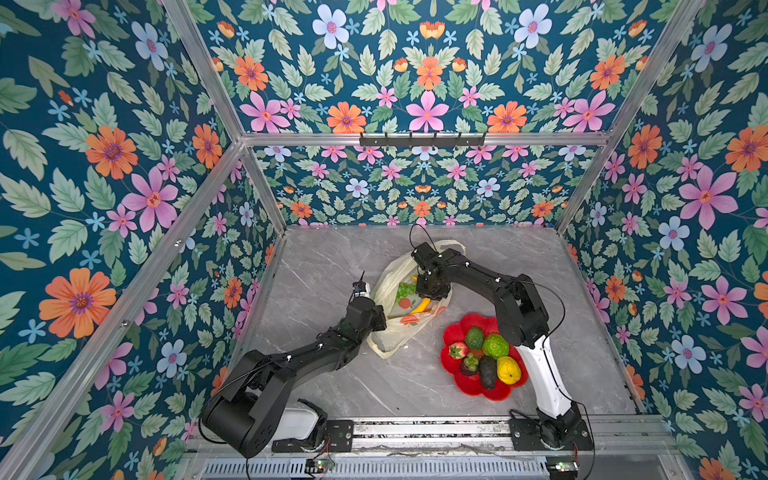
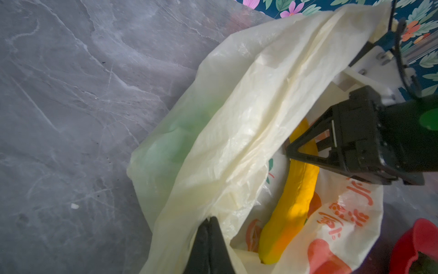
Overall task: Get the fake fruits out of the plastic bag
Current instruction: 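Reach the right gripper into the bag and grasp the yellow banana, then lift the banana out of the bag toward the red plate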
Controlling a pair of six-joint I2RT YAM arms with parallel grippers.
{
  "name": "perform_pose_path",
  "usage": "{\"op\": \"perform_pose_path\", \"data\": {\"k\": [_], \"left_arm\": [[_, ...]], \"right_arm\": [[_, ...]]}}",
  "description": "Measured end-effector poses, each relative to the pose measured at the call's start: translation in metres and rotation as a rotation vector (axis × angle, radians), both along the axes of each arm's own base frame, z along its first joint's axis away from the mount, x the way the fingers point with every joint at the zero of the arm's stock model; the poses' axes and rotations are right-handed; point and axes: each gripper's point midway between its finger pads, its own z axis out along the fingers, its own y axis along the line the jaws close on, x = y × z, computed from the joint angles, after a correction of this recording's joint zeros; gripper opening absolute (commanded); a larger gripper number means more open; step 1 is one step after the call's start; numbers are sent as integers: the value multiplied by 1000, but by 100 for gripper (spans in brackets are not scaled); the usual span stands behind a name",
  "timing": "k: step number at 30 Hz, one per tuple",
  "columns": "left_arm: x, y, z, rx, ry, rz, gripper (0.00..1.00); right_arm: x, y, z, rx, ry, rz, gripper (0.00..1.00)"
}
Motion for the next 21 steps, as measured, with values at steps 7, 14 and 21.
{"op": "perform_pose_path", "data": {"k": [7,14,21], "left_arm": [[0,0,1,-1,-3,0,0],[0,0,1,0,0,0,0],[0,0,1,-1,-1,0,0]], "right_arm": [[5,3,9,14,-18,-1,28],[3,2,22,25,-34,0,28],[-1,1,33,41,-39,4,27]]}}
